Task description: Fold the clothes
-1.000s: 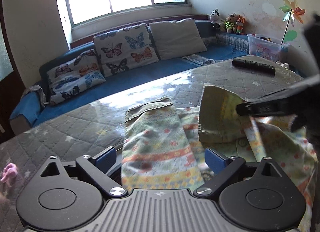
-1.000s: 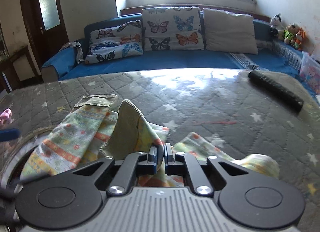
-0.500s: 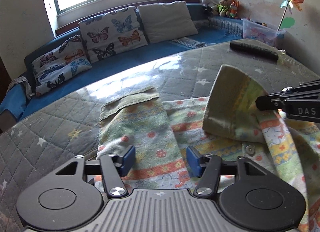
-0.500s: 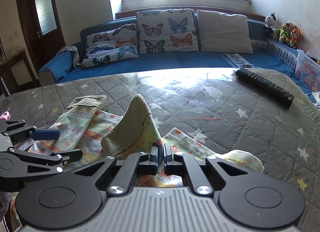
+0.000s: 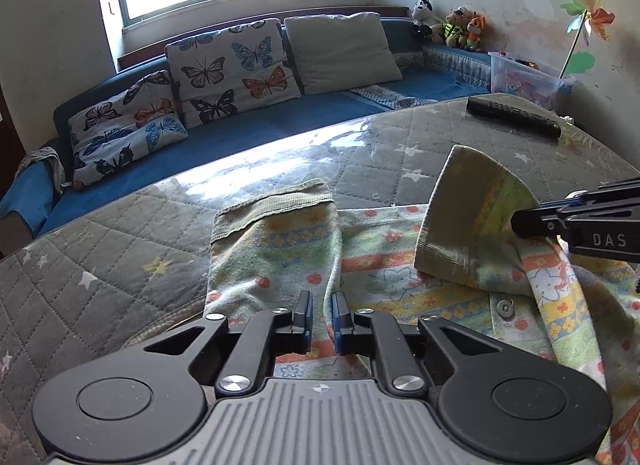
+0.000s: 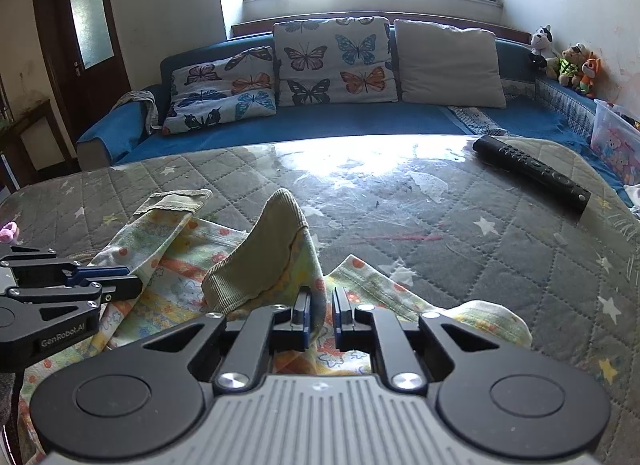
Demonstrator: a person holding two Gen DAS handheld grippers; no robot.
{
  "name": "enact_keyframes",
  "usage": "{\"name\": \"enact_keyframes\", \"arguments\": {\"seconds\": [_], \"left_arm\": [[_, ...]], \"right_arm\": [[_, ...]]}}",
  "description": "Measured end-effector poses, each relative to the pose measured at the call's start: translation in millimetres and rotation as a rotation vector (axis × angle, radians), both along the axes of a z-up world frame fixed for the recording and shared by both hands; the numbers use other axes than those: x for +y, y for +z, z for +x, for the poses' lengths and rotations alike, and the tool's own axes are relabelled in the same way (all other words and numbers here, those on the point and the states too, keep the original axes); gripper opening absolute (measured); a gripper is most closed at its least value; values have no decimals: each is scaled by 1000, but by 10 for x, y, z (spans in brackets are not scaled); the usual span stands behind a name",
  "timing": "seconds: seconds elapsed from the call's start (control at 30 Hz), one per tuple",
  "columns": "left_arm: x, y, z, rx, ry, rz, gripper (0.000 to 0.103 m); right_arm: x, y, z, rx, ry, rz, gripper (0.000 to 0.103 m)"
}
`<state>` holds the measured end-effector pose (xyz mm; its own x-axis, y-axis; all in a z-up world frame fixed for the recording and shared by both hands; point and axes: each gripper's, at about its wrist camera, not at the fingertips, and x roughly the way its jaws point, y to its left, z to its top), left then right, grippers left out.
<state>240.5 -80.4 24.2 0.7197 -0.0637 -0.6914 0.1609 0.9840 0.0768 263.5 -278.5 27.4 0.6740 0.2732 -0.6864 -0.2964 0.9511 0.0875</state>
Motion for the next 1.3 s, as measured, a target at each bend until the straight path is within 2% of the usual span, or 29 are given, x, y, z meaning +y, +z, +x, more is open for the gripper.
{"name": "enact_keyframes", "arguments": {"seconds": [0.13,0.2,0.3,0.33,0.4,0.43,0.47,0.5,0.57,0.63,0.9,1.07,1.27,1.3], "left_arm": [[7,23,-5,-3,-13,-21,19],[-8,22,2,1,-22,-28,30],[-46,1,23,8,-24,-27,39],[-58,-10,28,10,-26,-25,40],[-82,-34,40,18,-28,-16,38],[-89,-47,45,24,-26,-4,32],[-92,-59,50,31,-23,7,13],[-72,-66,49,36,-17,14,6],[14,-34,14,26,2,-2,2],[117,45,-69,-3,38,-9,2],[673,404,-849,-118,219,-64,1],[1020,628,-1336,-189,333,-98,1],[1271,594,-1891,-197,423,-135,1],[1297,563,-1945,-190,433,-144,1]], "right_arm": [[40,-11,7,-4,14,-5,21],[63,-23,16,-6,22,-12,22],[74,-42,30,-1,26,-13,22],[75,-48,30,0,28,-13,21],[65,-44,22,1,28,-11,17],[55,-34,11,1,27,-7,9],[41,-14,-10,-3,25,-5,7],[21,17,-44,-11,23,-5,6],[-18,79,-111,-27,19,-6,3],[-61,146,-185,-44,13,-5,2],[-374,469,-718,-125,-44,18,1],[-445,522,-954,-124,-44,15,2],[-217,431,-804,-95,-12,33,16],[-173,412,-736,-90,-10,41,29]]}}
